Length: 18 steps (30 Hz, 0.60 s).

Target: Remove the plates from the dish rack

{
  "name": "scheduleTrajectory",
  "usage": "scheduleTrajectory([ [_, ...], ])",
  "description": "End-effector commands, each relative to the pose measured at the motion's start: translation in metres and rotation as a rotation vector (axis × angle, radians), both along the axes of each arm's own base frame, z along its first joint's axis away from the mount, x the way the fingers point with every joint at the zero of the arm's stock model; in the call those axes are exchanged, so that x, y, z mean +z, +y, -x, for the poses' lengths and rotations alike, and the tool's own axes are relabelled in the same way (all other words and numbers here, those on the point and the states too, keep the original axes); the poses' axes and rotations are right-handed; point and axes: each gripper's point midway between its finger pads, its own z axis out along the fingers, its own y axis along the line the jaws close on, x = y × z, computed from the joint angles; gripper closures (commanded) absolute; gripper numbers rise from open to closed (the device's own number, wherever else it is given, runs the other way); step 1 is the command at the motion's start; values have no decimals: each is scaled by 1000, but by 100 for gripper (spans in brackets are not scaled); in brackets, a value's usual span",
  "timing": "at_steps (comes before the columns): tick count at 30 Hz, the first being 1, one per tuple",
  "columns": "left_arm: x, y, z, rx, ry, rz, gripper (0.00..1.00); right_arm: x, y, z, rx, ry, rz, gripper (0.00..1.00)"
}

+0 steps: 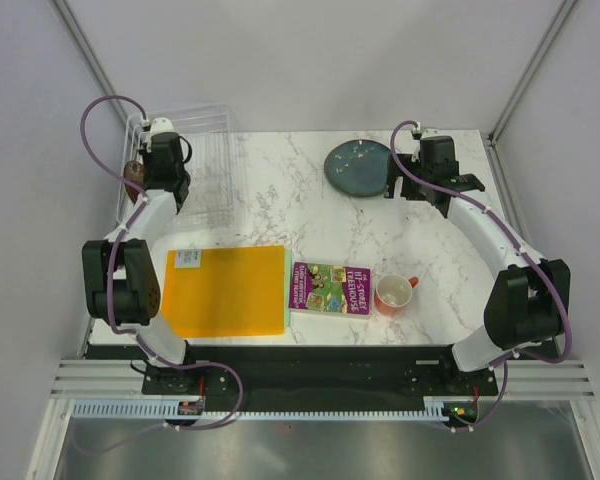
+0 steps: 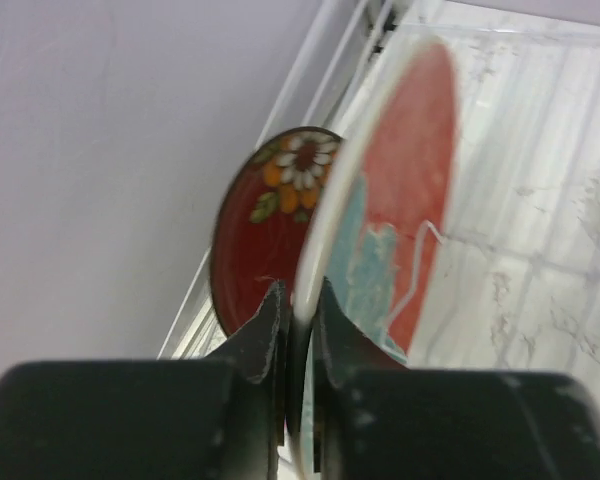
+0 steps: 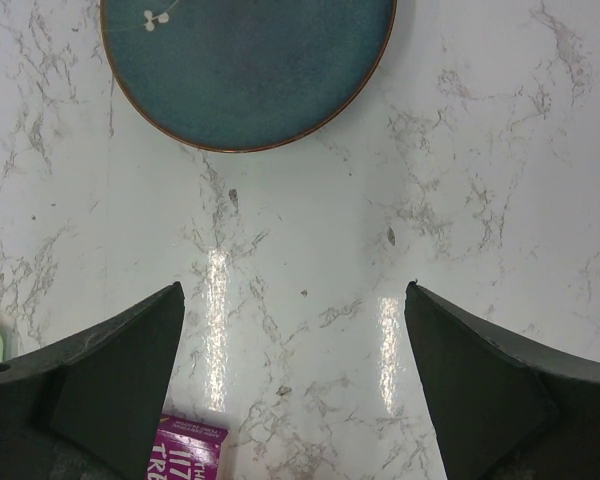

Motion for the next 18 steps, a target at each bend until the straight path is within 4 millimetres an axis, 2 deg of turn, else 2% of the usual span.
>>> scheduleTrajectory([
  [1, 29, 8, -6, 41, -88, 2, 98, 13, 0, -1, 9, -47, -5, 2],
  [6, 46, -2, -5, -13, -126, 32, 98, 9, 1, 0, 14, -41, -7, 2],
  [9, 71, -2, 0, -4, -166, 24, 98, 9, 2, -1, 14, -40, -12, 2],
  [15, 145, 1, 13, 20, -260, -53, 98, 9, 3, -1, 14, -37, -16, 2],
  [16, 161, -11, 12, -5, -279, -70, 98, 9, 3, -1, 15, -38, -15, 2],
  [18, 188, -12, 19, -2, -324, -85, 98, 10, 3, -2, 15, -41, -16, 2],
])
